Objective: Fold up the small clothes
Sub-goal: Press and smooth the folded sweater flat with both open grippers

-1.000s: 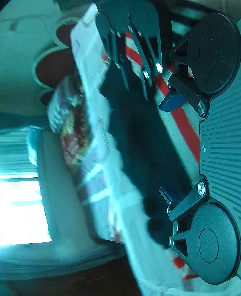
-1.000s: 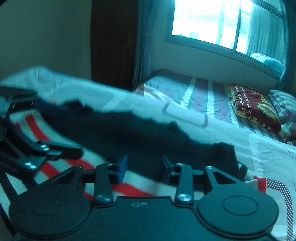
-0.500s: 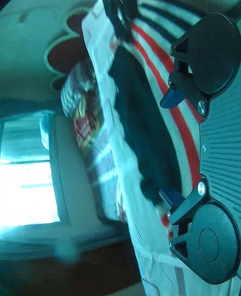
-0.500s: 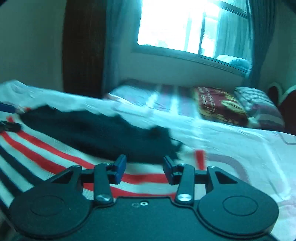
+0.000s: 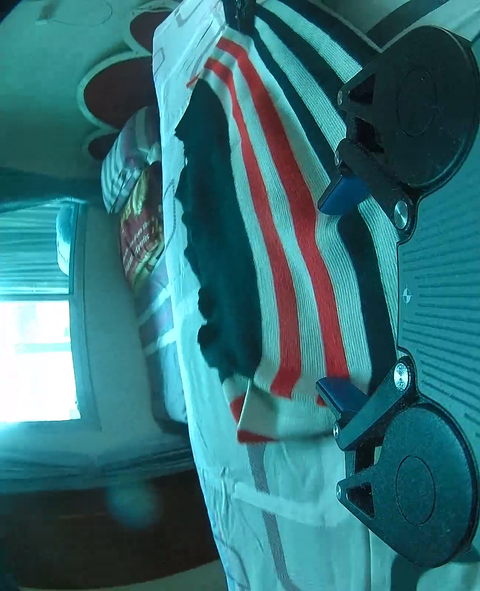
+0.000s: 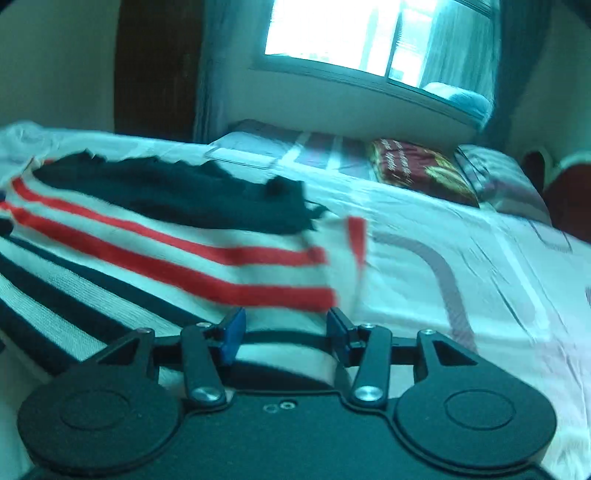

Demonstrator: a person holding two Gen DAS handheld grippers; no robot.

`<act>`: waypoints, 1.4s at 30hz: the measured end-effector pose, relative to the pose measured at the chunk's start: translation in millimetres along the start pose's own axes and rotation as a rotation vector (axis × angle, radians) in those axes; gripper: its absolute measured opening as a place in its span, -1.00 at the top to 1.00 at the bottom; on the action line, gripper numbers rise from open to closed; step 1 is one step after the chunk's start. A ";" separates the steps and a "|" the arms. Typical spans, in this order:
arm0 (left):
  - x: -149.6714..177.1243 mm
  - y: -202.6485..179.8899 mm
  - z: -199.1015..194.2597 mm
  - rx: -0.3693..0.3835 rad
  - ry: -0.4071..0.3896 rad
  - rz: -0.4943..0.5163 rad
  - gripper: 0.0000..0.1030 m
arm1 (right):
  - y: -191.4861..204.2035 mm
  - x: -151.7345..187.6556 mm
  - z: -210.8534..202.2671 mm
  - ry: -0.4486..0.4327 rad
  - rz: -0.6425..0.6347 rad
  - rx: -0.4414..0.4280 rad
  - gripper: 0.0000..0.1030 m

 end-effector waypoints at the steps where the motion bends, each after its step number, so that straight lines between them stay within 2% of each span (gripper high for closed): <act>1: -5.0 -1.4 -4.6 -0.020 -0.007 0.016 -0.83 | -3.8 -1.5 -9.7 -0.024 0.042 -0.021 0.10; 4: -19.5 -25.6 -26.2 0.036 -0.079 0.011 -0.83 | -4.0 1.0 -31.5 -0.056 0.133 -0.059 0.10; 6: -27.5 -53.0 -30.0 0.069 -0.105 0.058 -0.83 | 21.0 6.6 -35.3 -0.053 0.074 -0.113 0.17; 8: -32.3 -77.0 -26.9 0.052 -0.089 0.134 -0.83 | 37.0 7.4 -29.3 -0.067 -0.005 -0.029 0.15; 9: -32.3 -81.6 -27.6 0.033 -0.083 0.143 -0.83 | 34.0 4.7 -28.3 -0.079 0.029 -0.005 0.12; 12: -20.3 -76.2 -36.1 0.034 -0.071 0.096 -0.83 | -1.7 3.0 -25.8 -0.060 0.170 0.082 0.07; 15: -0.2 -63.6 -40.8 -0.023 -0.021 0.096 -0.83 | -20.7 20.5 -27.1 0.011 0.254 0.023 0.11; 17: 9.9 -53.5 -40.3 -0.024 -0.006 0.058 -0.83 | -22.2 31.4 -28.5 0.036 0.275 -0.021 0.12; 20: 17.6 -45.6 -37.2 -0.023 0.010 0.015 -0.83 | -21.8 37.0 -25.5 0.064 0.310 -0.065 0.26; 21: 18.8 -45.3 -35.5 -0.023 0.015 0.016 -0.83 | -21.6 37.3 -25.4 0.062 0.314 -0.069 0.51; 23: 18.5 -45.9 -34.2 -0.031 0.021 0.030 -0.83 | -19.3 36.9 -28.8 0.049 0.280 -0.056 0.81; 24: 17.9 -45.6 -34.4 -0.032 0.023 0.031 -0.83 | -19.2 36.2 -33.6 0.043 0.268 -0.058 0.83; 27: 17.7 -42.1 -35.2 -0.040 0.023 0.033 -0.83 | -22.0 40.1 -47.8 0.042 0.247 -0.079 0.85; 31: 20.3 -34.4 -36.5 -0.048 0.026 0.028 -0.83 | -27.1 56.9 -43.3 0.081 0.253 -0.063 0.84; 32: 18.4 -33.0 -39.1 -0.056 0.023 0.024 -0.83 | -28.1 54.5 -44.1 0.069 0.268 -0.055 0.76; 33: 13.8 -32.4 -43.5 -0.063 0.006 0.019 -0.83 | -28.3 49.2 -47.9 0.046 0.280 -0.035 0.49; 35: 1.0 -36.2 -47.9 -0.039 -0.038 0.001 -0.83 | -16.1 32.6 -61.7 -0.049 0.259 -0.047 0.48; 36: -6.5 -43.3 -45.5 -0.012 -0.049 -0.010 -0.83 | -1.2 26.4 -61.9 -0.057 0.231 -0.075 0.48; 39: -29.9 -79.4 -30.0 0.058 -0.074 0.036 -0.83 | 60.5 25.1 -38.5 0.014 0.115 -0.180 0.49; 42: -42.4 -114.1 -16.4 0.117 -0.075 0.080 -0.83 | 109.6 39.8 -16.9 0.040 -0.034 -0.222 0.52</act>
Point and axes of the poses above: each gripper's, at about its wrist camera, not at the fingertips, and z roughly the way its jaws point, y to its left, x to its underside, the point moved 8 cm from there along z, roughly the way its jaws point, and after that the axes turned 14 degrees about z, right-handed, at the moved point
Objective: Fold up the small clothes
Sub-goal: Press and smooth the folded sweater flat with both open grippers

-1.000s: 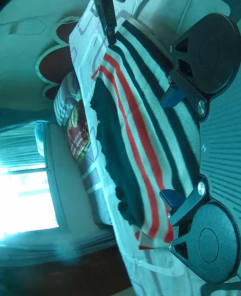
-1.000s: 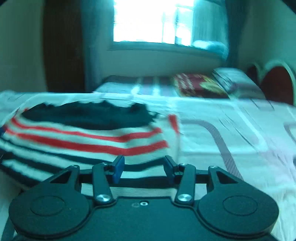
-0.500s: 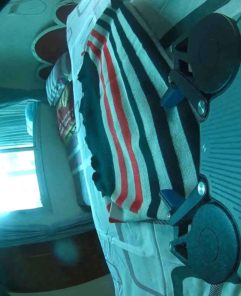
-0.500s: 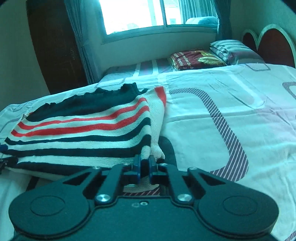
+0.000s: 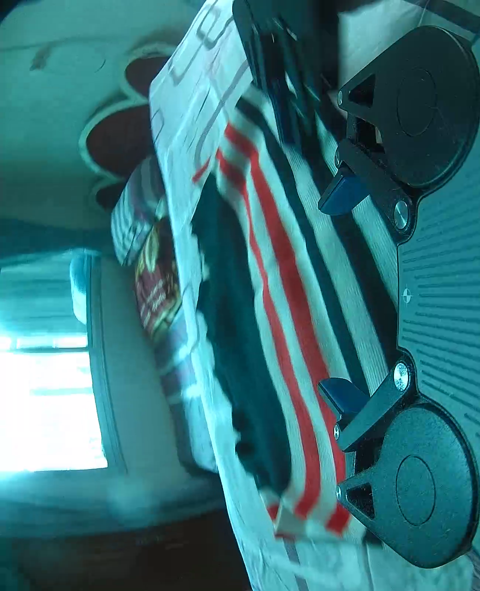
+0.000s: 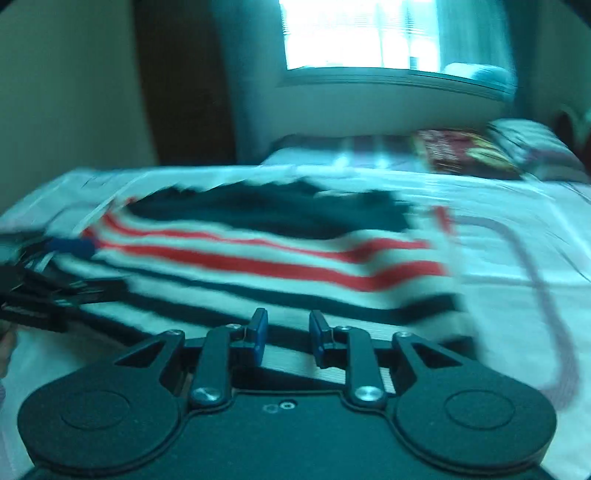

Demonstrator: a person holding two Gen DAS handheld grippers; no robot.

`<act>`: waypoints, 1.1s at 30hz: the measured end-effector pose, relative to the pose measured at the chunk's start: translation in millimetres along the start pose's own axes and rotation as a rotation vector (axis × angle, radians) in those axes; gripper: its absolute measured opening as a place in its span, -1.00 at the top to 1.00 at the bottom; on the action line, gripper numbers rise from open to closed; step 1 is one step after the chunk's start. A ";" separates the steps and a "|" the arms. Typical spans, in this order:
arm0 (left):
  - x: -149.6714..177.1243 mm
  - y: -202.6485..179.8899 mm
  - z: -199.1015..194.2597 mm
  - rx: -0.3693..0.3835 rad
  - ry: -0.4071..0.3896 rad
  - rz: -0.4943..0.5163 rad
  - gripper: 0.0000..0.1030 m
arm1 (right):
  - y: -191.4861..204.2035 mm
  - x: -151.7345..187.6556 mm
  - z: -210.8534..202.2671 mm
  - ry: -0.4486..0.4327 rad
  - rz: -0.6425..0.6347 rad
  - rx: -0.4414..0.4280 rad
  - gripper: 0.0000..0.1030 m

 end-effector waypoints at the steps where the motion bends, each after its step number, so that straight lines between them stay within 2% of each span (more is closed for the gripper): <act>1: 1.8 -6.3 4.6 0.001 0.017 0.010 -0.83 | 6.1 3.3 3.0 -0.015 -0.041 0.006 0.50; 2: 6.9 -7.9 7.9 -0.002 0.035 0.019 -0.83 | 9.4 6.2 2.3 -0.031 -0.084 0.010 0.47; 4: 23.4 -1.6 5.2 -0.047 0.061 0.056 -0.83 | 4.3 12.2 -3.0 -0.033 -0.149 0.028 0.54; 6: 42.4 23.4 -6.0 -0.081 0.070 0.023 -0.83 | -22.0 12.5 -16.1 -0.049 -0.147 0.098 0.57; 9: 72.6 67.6 -26.7 -0.143 0.080 -0.052 -0.83 | -89.7 15.7 -39.4 -0.057 -0.006 0.216 0.58; 11: 79.1 74.5 -33.4 -0.132 0.075 -0.037 -0.83 | -108.8 20.2 -49.8 -0.051 0.073 0.156 0.68; 13: 75.1 69.7 -28.8 -0.149 0.102 0.004 -0.83 | -101.1 19.6 -47.9 -0.036 0.024 0.171 0.67; 16: 68.4 70.6 -24.8 -0.162 0.121 -0.033 -0.84 | -89.8 13.7 -42.2 -0.031 -0.006 0.210 0.59; 19: 61.9 72.2 -41.7 -0.191 0.075 -0.026 -0.84 | -83.0 0.6 -60.7 -0.128 0.030 0.198 0.44; 20: 64.4 72.0 -40.3 -0.187 0.093 -0.020 -0.84 | -85.4 0.6 -61.3 -0.131 0.054 0.185 0.39; 21: 71.9 72.1 -34.3 -0.173 0.139 -0.024 -0.84 | -92.6 6.5 -51.4 -0.065 0.080 0.194 0.36; 22: 77.5 72.6 -31.0 -0.162 0.146 -0.032 -0.87 | -98.9 15.4 -38.0 0.016 0.098 0.211 0.36; 23: 77.8 73.3 -31.1 -0.162 0.135 -0.035 -0.88 | -99.5 16.2 -37.8 -0.006 0.100 0.201 0.35; 26: 73.3 73.3 -36.4 -0.179 0.147 -0.037 -0.88 | -99.4 10.4 -43.7 0.013 0.146 0.207 0.36; 28: 76.3 73.2 -45.4 -0.182 0.126 -0.059 -0.88 | -97.8 5.2 -58.4 -0.049 0.161 0.194 0.33; 29: 85.9 74.0 -41.5 -0.164 0.162 -0.083 -0.88 | -100.4 8.0 -57.8 -0.046 0.168 0.203 0.29; 30: 90.0 74.7 -42.1 -0.155 0.150 -0.100 -0.88 | -105.9 16.9 -47.1 0.033 0.172 0.230 0.26; 33: 81.9 74.2 -48.3 -0.170 0.171 -0.091 -0.88 | -100.9 8.7 -57.1 0.015 0.163 0.240 0.25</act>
Point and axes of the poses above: each gripper's, at about its wrist camera, not at the fingertips, and z roughly the way its jaws point, y to its left, x to its underside, the point moved 8 cm from there along z, roughly the way its jaws point, and after that the axes turned 14 degrees about z, right-handed, at the moved point
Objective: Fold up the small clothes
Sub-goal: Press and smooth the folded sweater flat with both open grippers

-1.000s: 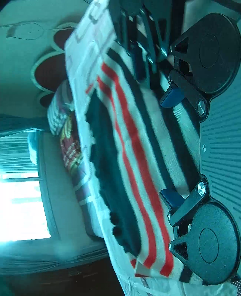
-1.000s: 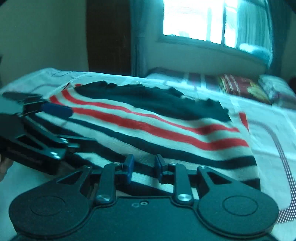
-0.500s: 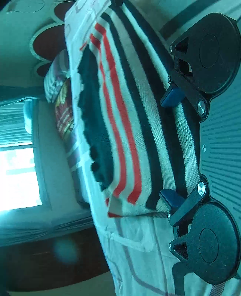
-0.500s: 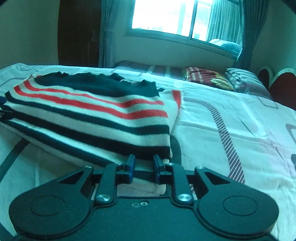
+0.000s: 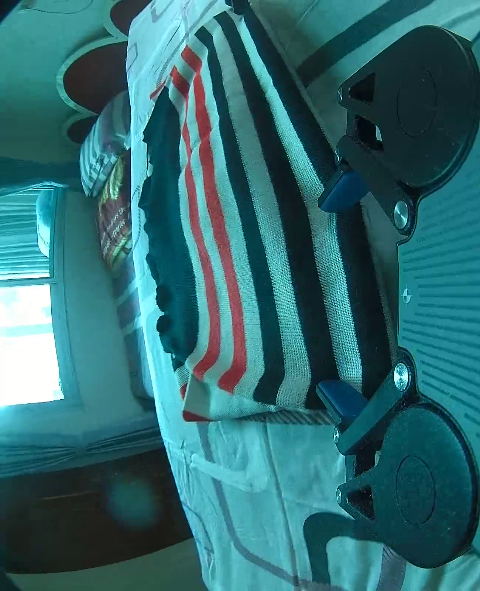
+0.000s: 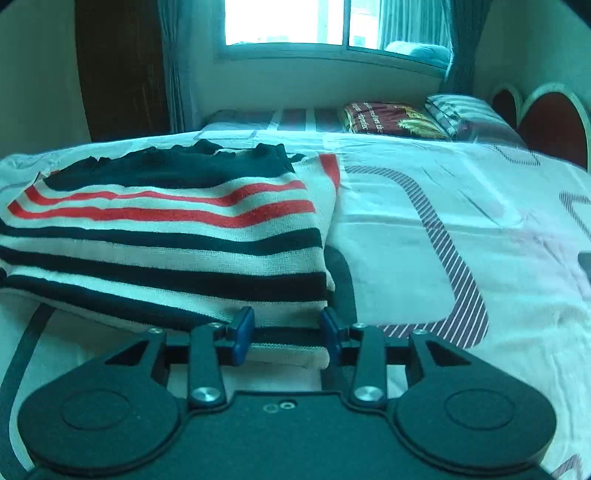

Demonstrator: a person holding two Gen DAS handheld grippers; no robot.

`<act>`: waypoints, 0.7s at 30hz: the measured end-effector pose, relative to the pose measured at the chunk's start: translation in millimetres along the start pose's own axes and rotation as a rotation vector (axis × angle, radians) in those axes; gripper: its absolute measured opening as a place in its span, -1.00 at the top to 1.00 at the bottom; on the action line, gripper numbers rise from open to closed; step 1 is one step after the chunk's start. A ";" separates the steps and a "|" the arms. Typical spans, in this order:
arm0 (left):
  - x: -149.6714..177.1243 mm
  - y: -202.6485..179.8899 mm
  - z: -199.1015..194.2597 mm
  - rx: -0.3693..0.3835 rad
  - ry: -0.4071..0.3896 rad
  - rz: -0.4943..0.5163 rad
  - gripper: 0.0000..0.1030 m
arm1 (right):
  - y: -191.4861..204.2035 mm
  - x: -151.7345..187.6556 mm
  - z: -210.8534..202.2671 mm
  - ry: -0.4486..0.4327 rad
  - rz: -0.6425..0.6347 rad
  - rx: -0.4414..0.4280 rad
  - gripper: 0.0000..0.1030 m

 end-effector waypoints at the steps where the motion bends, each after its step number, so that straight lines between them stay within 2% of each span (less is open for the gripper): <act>1: -2.2 -0.2 -5.4 -0.012 -0.004 0.002 -0.88 | 1.3 -4.7 -9.9 -0.036 0.013 -0.026 0.25; 4: -2.9 0.7 -23.9 -0.022 -0.027 -0.025 -0.88 | 0.4 -10.3 -33.9 -0.101 0.038 -0.053 0.21; 15: 28.5 -6.2 -64.7 -0.021 -0.021 -0.109 -0.88 | -3.5 10.3 -67.0 -0.087 0.124 -0.085 0.20; 17: 33.0 -6.0 -67.2 0.009 -0.027 -0.174 -0.88 | 0.7 13.2 -70.1 -0.083 0.122 -0.093 0.20; 21: 47.4 1.4 -58.6 0.125 -0.032 -0.451 -0.87 | 11.1 15.3 -70.6 -0.078 0.134 -0.114 0.20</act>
Point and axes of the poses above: each gripper's, at about its wrist camera, not at the fingertips, and z roughly the way its jaws point, y to its left, x to its underside, the point moved 8 cm from there along z, roughly the way its jaws point, and after that the axes turned 14 degrees about z, right-handed, at the moved point
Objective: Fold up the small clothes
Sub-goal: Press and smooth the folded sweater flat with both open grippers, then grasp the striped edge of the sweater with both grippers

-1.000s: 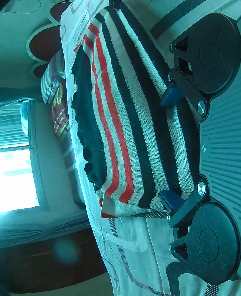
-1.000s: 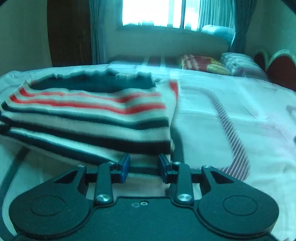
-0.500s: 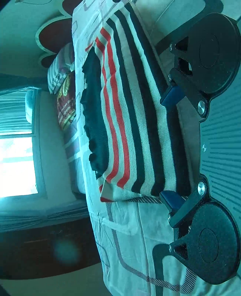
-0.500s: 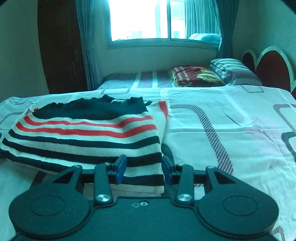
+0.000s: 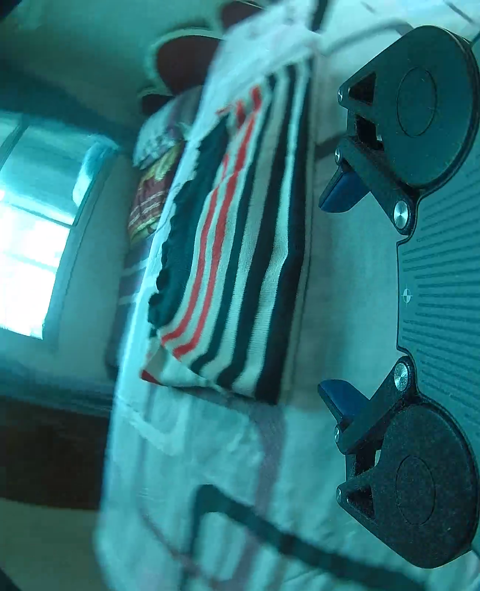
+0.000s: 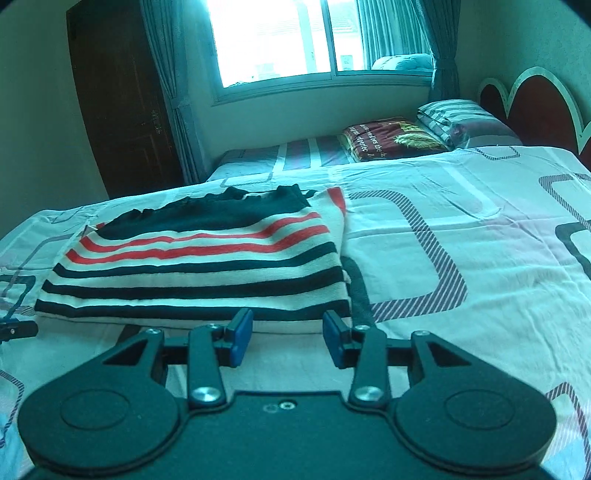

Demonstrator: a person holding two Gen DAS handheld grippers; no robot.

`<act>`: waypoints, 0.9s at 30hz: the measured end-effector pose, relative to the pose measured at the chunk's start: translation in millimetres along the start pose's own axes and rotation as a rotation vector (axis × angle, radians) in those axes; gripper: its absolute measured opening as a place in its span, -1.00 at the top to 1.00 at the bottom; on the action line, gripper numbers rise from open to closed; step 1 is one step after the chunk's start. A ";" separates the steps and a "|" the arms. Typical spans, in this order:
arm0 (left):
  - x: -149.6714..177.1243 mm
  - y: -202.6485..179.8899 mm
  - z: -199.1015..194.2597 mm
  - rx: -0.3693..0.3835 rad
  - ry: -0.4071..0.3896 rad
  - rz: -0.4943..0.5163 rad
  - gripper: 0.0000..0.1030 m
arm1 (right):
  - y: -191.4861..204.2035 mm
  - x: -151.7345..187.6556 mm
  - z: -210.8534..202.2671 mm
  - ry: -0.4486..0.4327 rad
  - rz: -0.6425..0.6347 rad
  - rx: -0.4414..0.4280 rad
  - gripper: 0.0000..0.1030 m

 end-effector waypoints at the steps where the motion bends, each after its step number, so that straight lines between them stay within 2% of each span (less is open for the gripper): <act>1: 2.2 4.7 3.0 0.028 -0.005 -0.077 -0.87 | 2.7 -0.6 0.5 0.000 0.008 -0.006 0.20; 6: 10.5 21.5 22.1 0.126 -0.039 -0.372 -0.87 | 21.8 -7.0 3.4 -0.002 0.015 -0.067 0.24; 10: 9.3 30.1 36.4 0.152 -0.102 -0.506 -0.87 | 37.2 -12.7 10.2 -0.016 -0.001 -0.102 0.44; 14: -1.6 39.1 49.7 0.131 -0.153 -0.547 -0.87 | 47.9 -20.2 26.8 -0.020 0.019 -0.117 0.61; 19: -19.2 53.5 70.2 0.117 -0.220 -0.580 -0.87 | 65.8 -25.1 56.4 -0.001 0.011 -0.132 0.64; 24: -34.3 60.2 86.4 0.081 -0.269 -0.546 -0.87 | 85.9 -23.8 87.7 0.026 -0.013 -0.149 0.64; 27: -41.7 65.7 92.4 0.061 -0.297 -0.559 -0.87 | 96.5 -24.2 102.6 0.028 -0.032 -0.155 0.64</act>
Point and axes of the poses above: each gripper's, at about its wrist camera, not at the fingertips, and z roughly the way its jaws point, y to its left, x to its underside, the point moved 8 cm from there along z, roughly the way its jaws point, and after that the axes turned 14 degrees about z, right-handed, at the moved point
